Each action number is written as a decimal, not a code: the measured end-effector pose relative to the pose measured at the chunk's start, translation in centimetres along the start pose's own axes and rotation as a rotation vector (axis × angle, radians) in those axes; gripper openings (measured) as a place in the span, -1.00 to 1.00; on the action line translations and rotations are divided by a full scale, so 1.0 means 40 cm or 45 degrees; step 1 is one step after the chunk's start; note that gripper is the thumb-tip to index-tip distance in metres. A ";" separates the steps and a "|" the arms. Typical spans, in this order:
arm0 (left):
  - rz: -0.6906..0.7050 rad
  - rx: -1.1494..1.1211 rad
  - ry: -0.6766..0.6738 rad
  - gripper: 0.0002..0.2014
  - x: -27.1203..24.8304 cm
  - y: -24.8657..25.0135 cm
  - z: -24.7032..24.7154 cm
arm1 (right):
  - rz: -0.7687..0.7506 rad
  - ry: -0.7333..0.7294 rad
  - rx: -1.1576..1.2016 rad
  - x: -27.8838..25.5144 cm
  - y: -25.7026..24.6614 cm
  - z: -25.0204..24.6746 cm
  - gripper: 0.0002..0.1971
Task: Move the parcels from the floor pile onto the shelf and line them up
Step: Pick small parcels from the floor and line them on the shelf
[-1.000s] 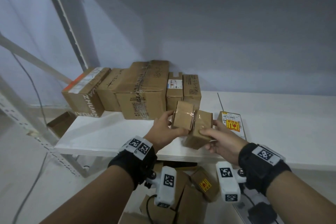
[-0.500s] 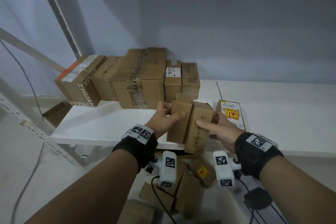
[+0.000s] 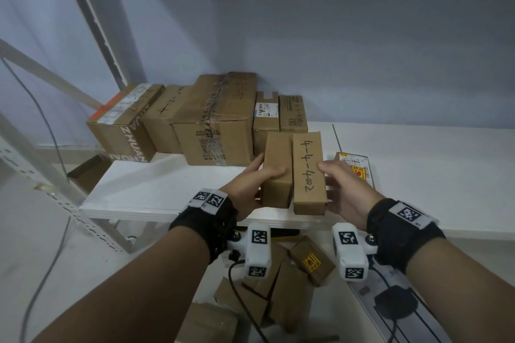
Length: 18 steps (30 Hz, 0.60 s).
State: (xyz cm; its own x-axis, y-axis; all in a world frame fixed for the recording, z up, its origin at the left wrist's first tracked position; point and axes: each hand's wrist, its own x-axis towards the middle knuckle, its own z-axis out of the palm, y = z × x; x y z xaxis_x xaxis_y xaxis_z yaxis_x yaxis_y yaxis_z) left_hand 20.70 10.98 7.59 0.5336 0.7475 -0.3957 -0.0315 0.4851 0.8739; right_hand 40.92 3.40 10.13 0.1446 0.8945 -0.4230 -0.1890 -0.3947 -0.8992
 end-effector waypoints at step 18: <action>0.453 0.684 0.223 -0.59 0.009 0.006 0.024 | 0.150 0.115 0.257 -0.013 -0.019 -0.027 -0.53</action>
State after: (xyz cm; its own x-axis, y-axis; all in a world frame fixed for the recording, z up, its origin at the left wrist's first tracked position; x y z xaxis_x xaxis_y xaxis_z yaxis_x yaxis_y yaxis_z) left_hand 21.68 10.93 7.94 0.4221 0.9047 -0.0580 0.2695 -0.0641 0.9609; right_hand 42.04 2.99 10.90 0.1945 0.8187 -0.5404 -0.3986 -0.4374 -0.8061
